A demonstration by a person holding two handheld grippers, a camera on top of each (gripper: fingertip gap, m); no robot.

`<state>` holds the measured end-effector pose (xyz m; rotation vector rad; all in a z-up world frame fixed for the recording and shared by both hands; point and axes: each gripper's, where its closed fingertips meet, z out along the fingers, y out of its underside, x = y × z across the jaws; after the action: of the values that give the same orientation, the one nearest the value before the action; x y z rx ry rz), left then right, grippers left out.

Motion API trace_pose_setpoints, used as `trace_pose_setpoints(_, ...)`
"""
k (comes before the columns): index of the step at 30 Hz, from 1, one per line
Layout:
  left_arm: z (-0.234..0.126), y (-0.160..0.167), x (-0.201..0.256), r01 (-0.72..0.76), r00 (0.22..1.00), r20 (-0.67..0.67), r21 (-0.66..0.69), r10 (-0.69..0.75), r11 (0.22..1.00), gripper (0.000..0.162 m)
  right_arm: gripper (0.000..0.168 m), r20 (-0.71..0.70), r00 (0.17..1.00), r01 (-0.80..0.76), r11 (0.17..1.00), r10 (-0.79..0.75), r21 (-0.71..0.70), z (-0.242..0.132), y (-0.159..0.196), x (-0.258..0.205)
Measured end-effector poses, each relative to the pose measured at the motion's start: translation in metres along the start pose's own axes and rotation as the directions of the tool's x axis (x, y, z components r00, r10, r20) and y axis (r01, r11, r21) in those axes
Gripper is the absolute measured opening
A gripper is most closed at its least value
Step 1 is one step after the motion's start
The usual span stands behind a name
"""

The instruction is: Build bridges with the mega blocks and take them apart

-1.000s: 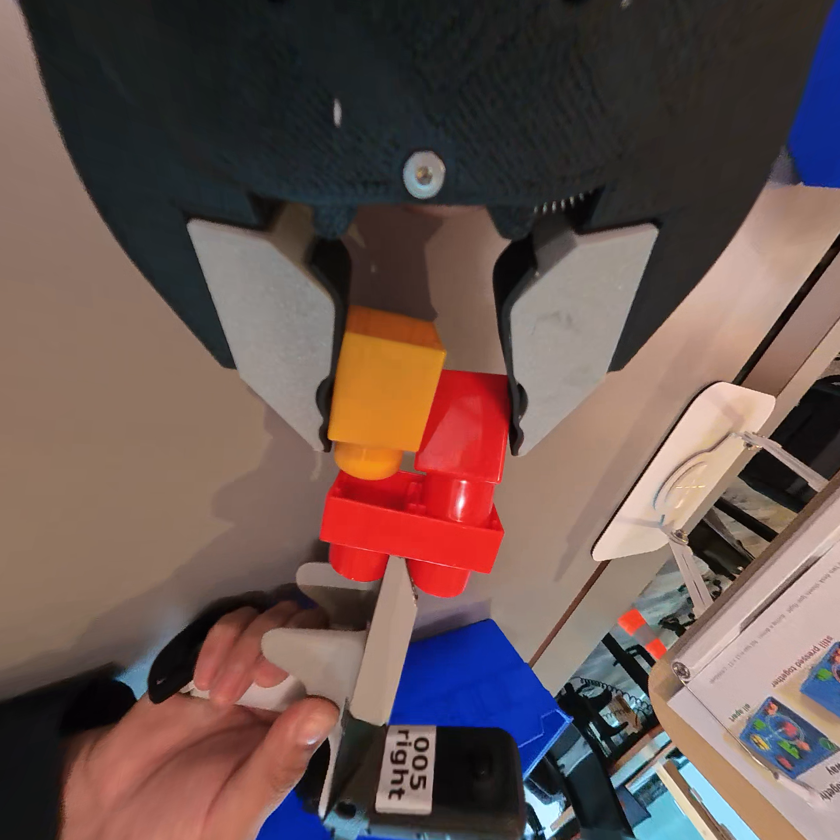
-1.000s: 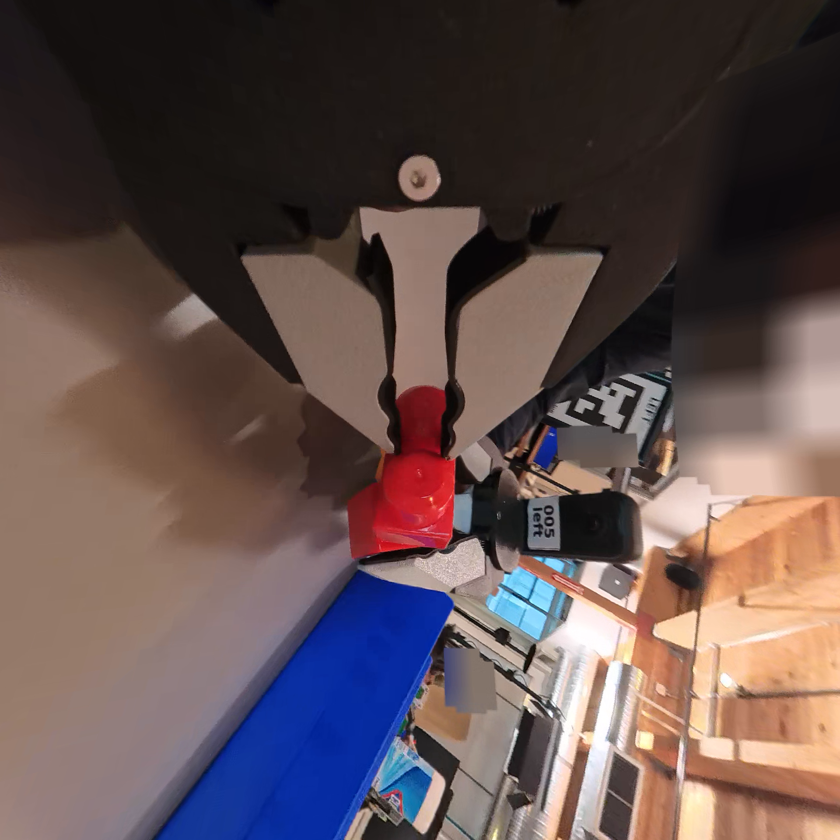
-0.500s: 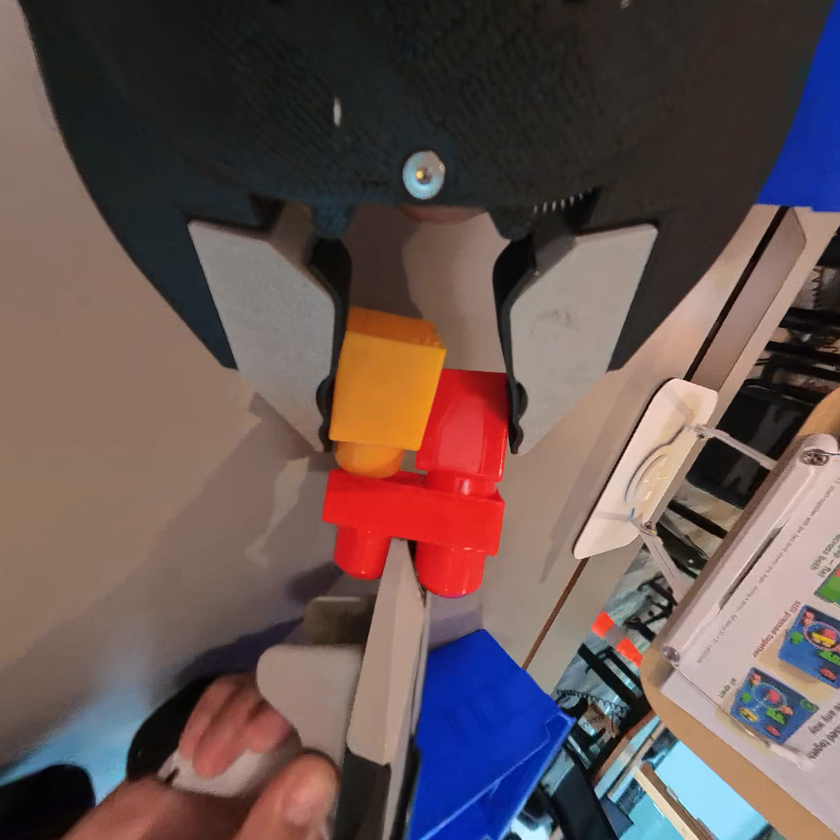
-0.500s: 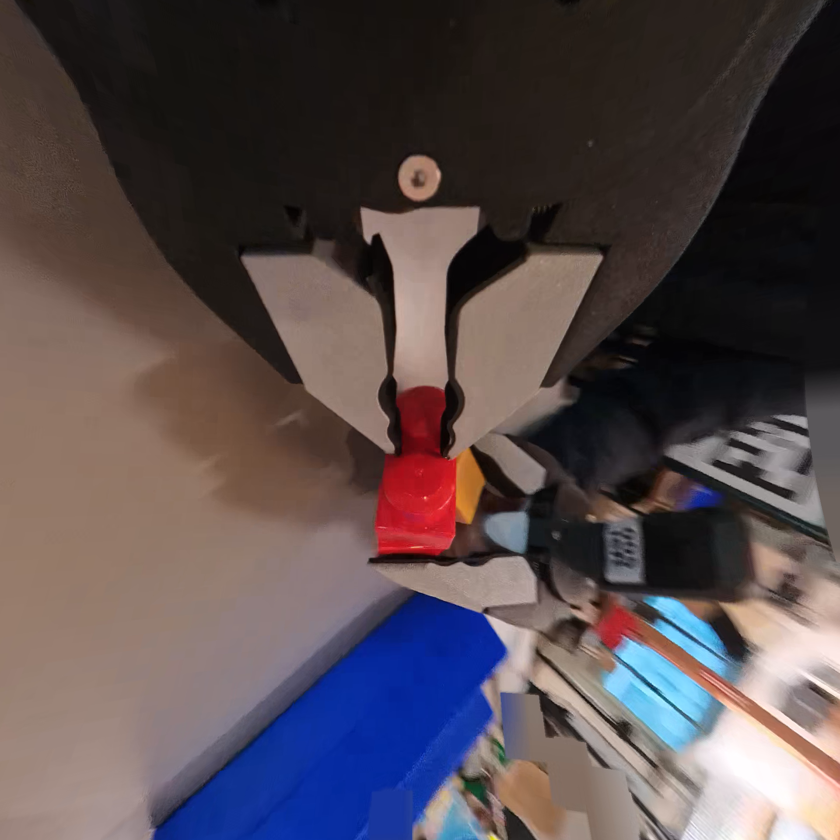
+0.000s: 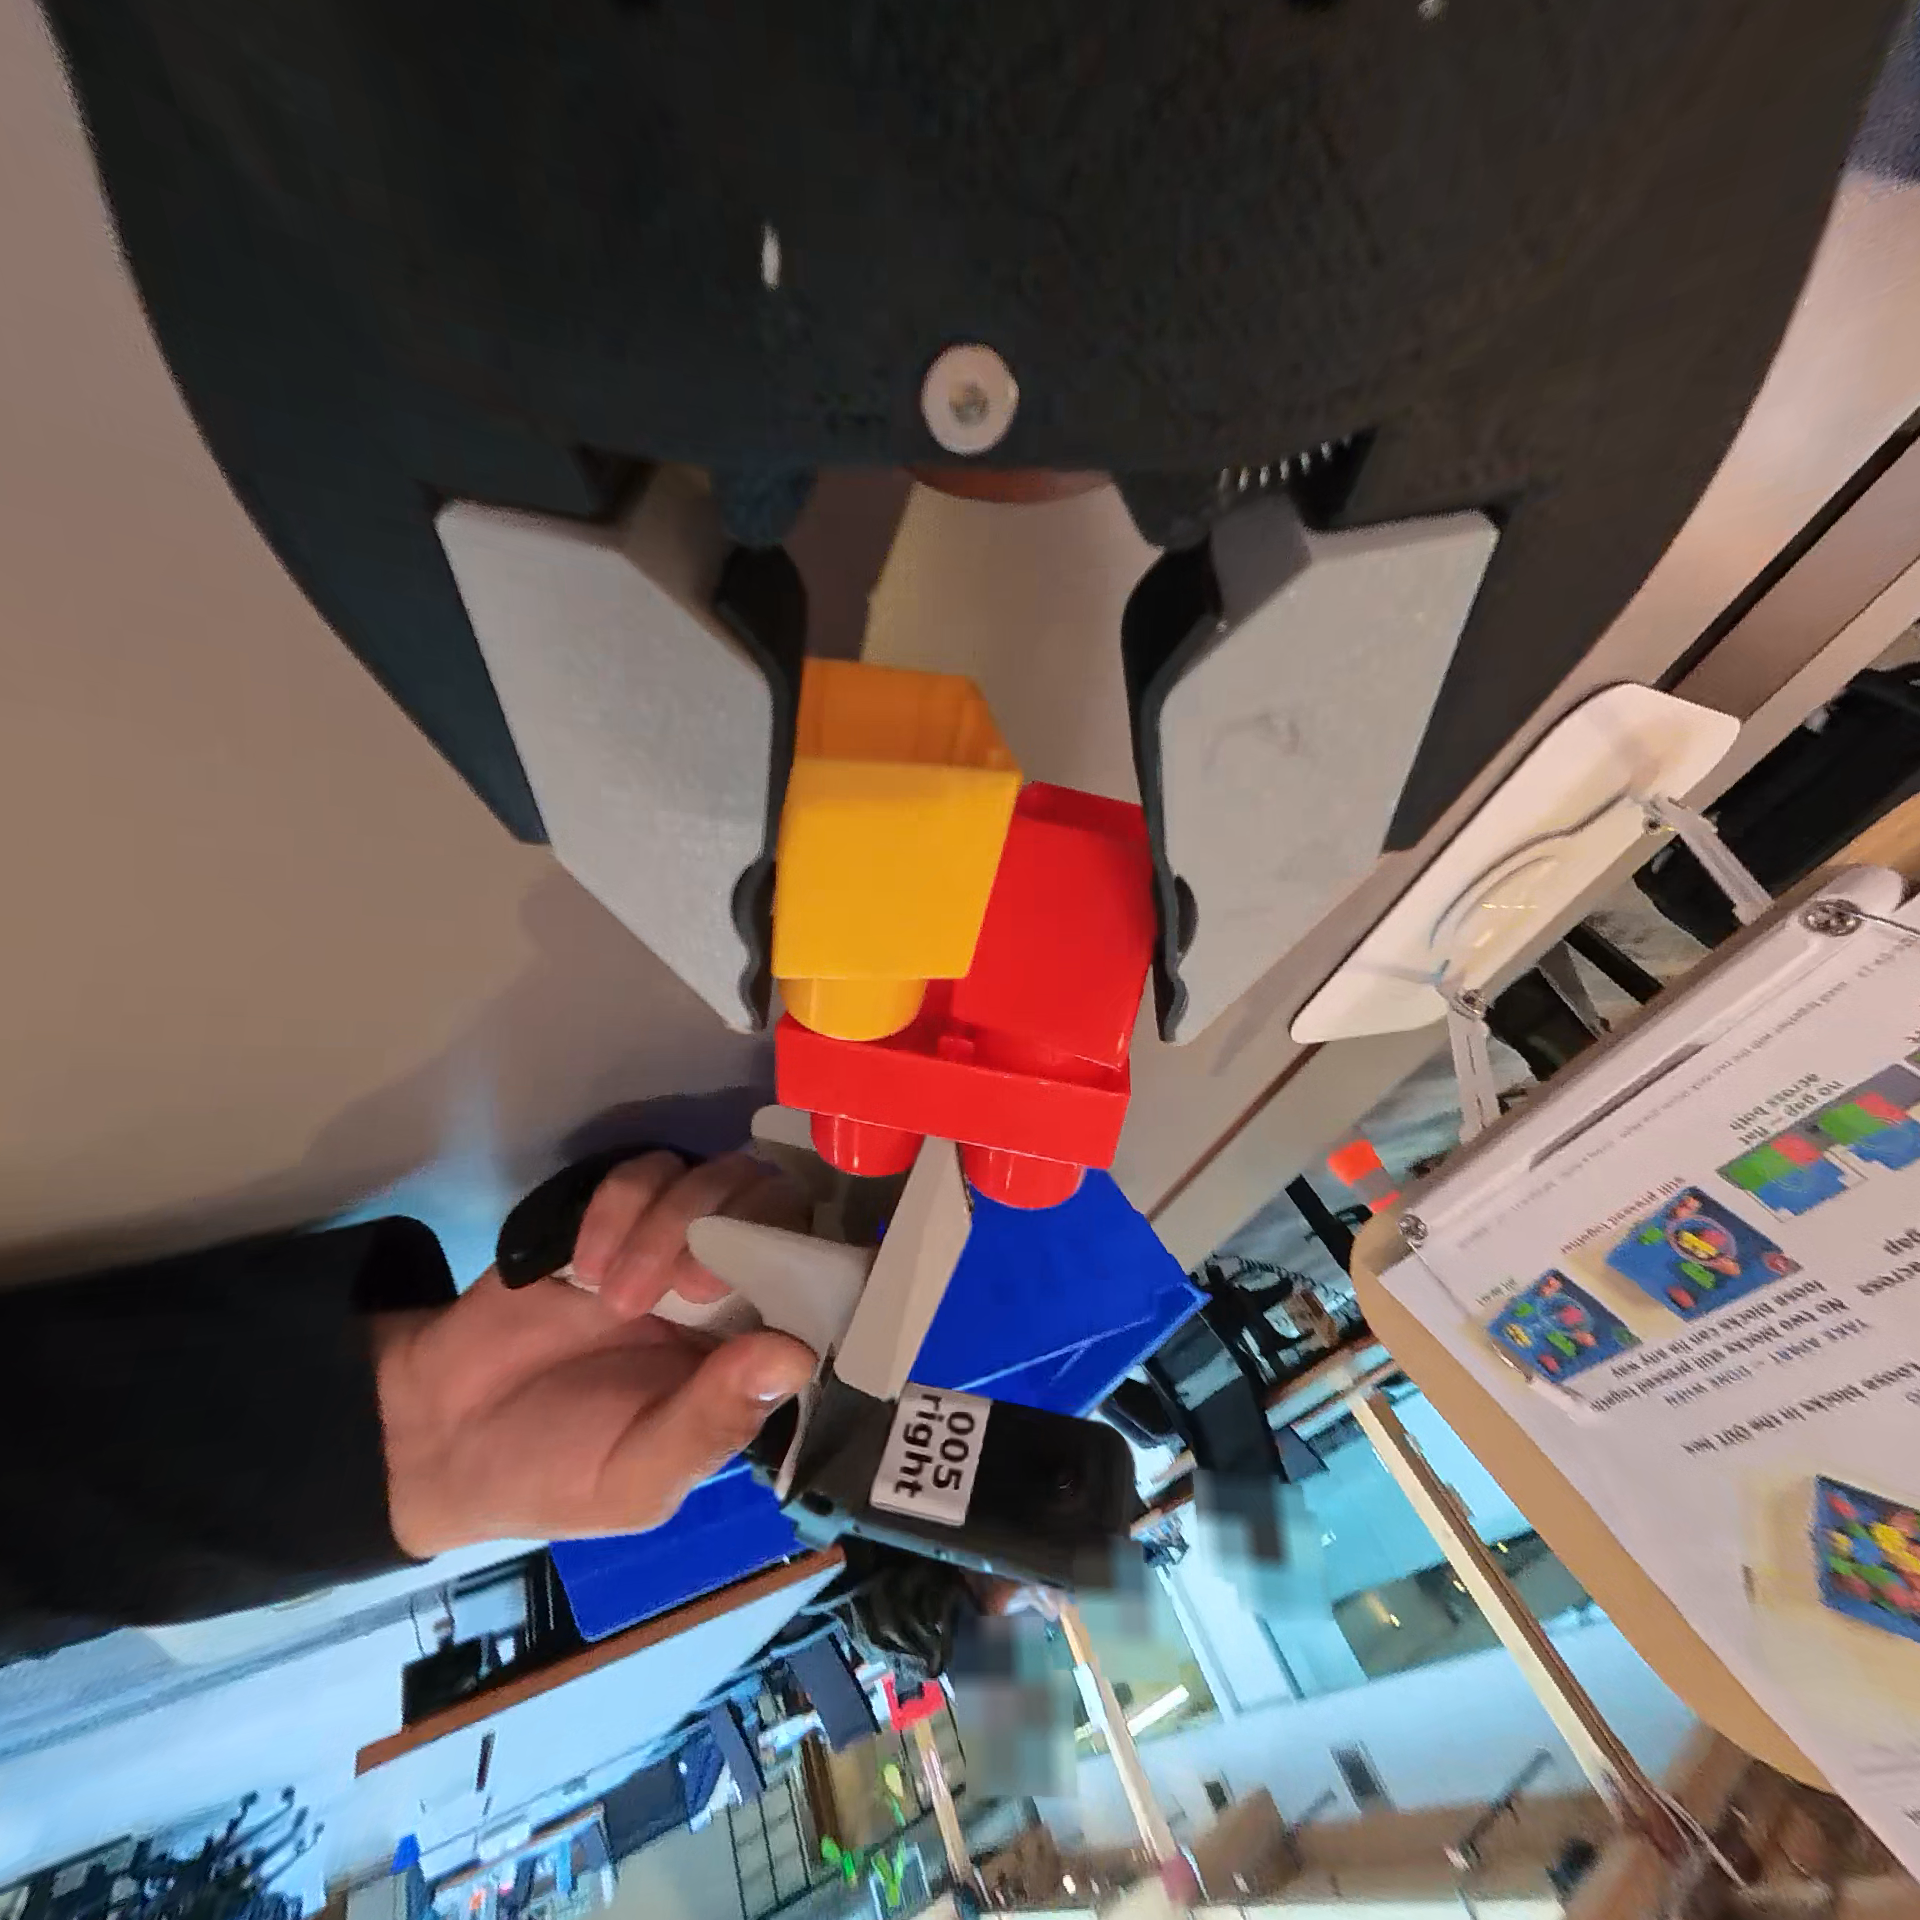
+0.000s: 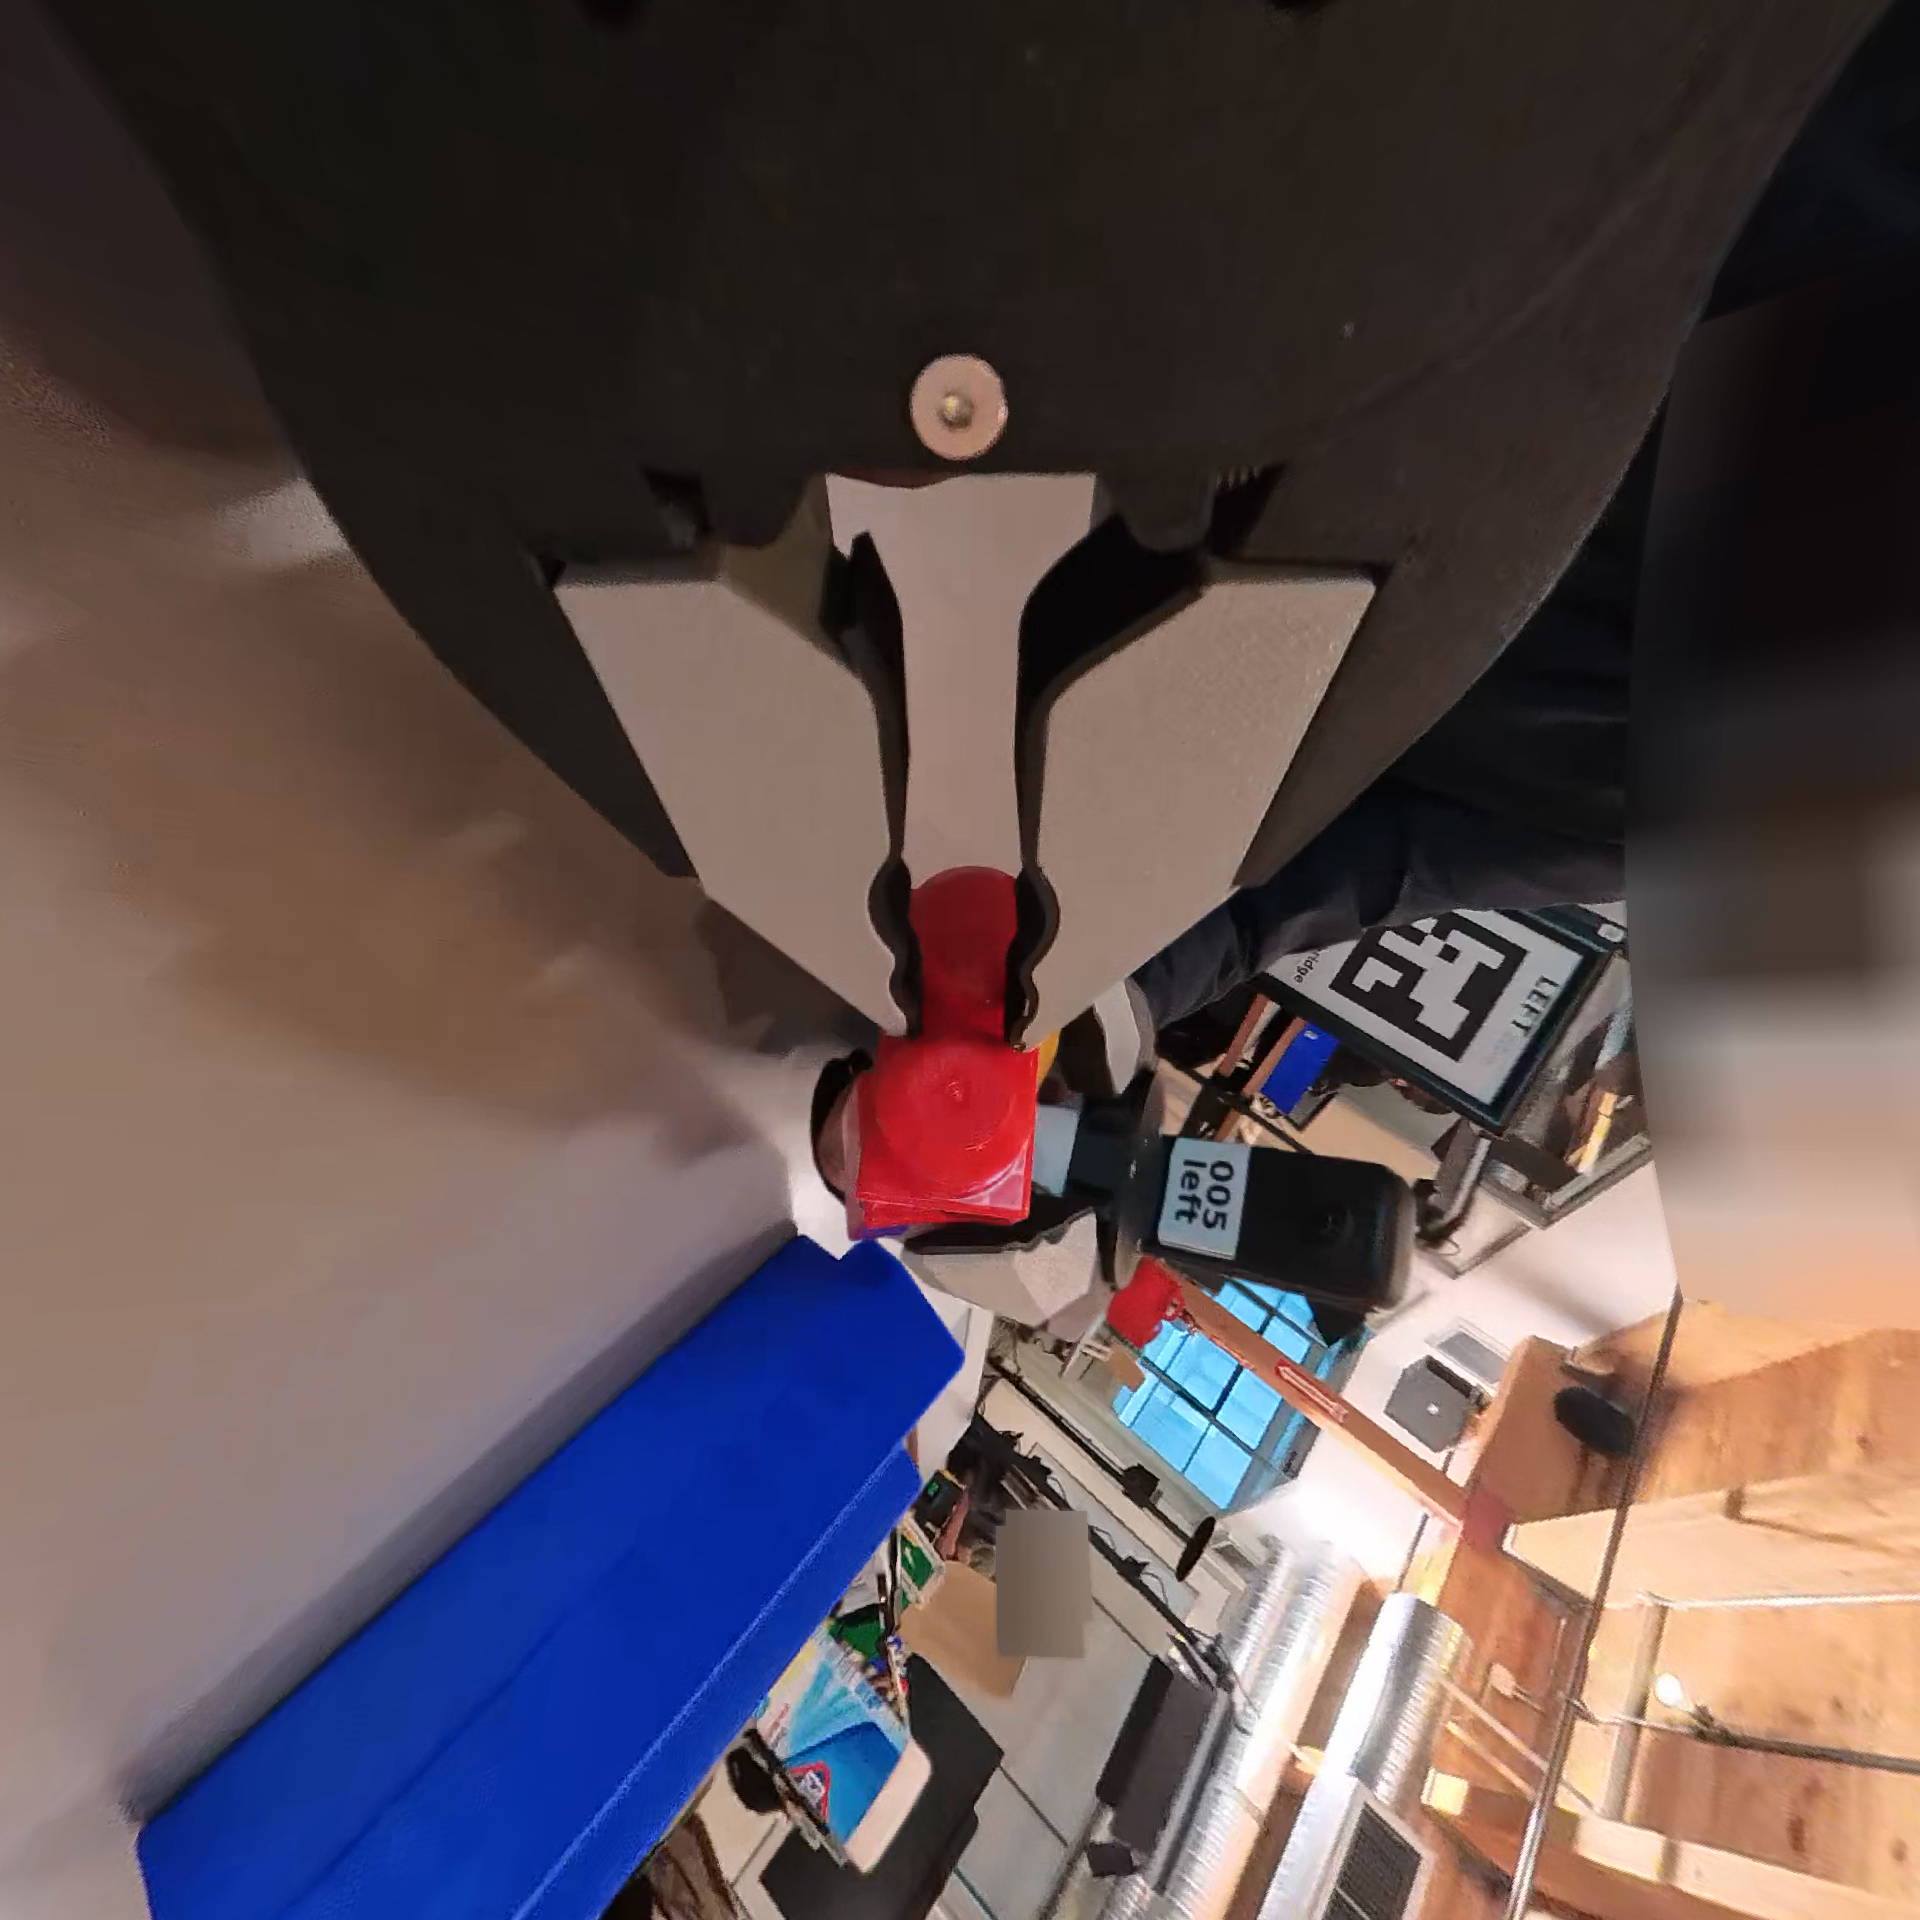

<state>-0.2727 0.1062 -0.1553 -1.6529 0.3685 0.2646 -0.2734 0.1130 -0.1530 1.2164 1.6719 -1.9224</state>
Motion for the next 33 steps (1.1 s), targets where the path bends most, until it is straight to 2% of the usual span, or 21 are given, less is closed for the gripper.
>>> trace_pose_setpoints(3,0.000,-0.001,-0.001,-0.042,0.998,0.041,0.037,0.041,0.998,0.073,0.011,0.037,0.999,-0.019,1.000,0.018,0.021,0.000,-0.003,-0.004)
trace_pose_setpoints(6,0.000,0.004,-0.001,-0.103,0.991,0.082,0.013,0.102,0.995,0.073,0.011,0.047,0.998,-0.049,0.999,0.048,0.015,0.002,0.000,0.000)
trace_pose_setpoints(10,0.001,0.008,-0.003,-0.074,0.995,0.067,-0.014,0.075,0.997,0.071,0.011,0.003,1.000,-0.024,1.000,0.024,0.005,0.002,0.001,0.005)
trace_pose_setpoints(16,-0.001,0.006,-0.007,-0.098,0.988,0.117,-0.002,0.098,0.995,0.074,0.011,0.000,1.000,-0.016,1.000,0.016,0.008,0.001,-0.001,0.003)
trace_pose_setpoints(23,-0.008,0.014,-0.011,-0.075,0.990,0.114,-0.045,0.080,0.996,0.077,0.011,-0.124,0.992,0.007,1.000,-0.011,-0.030,0.001,0.004,0.020)
trace_pose_setpoints(26,-0.012,0.025,-0.011,-0.060,0.993,0.090,-0.111,0.071,0.992,0.073,0.011,-0.158,0.987,0.030,0.999,-0.035,-0.032,0.002,0.003,0.022)
trace_pose_setpoints(33,-0.015,0.054,-0.019,0.021,0.992,0.127,-0.314,0.020,0.949,0.071,0.011,-0.241,0.969,0.051,0.998,-0.043,0.026,-0.014,-0.010,0.033)
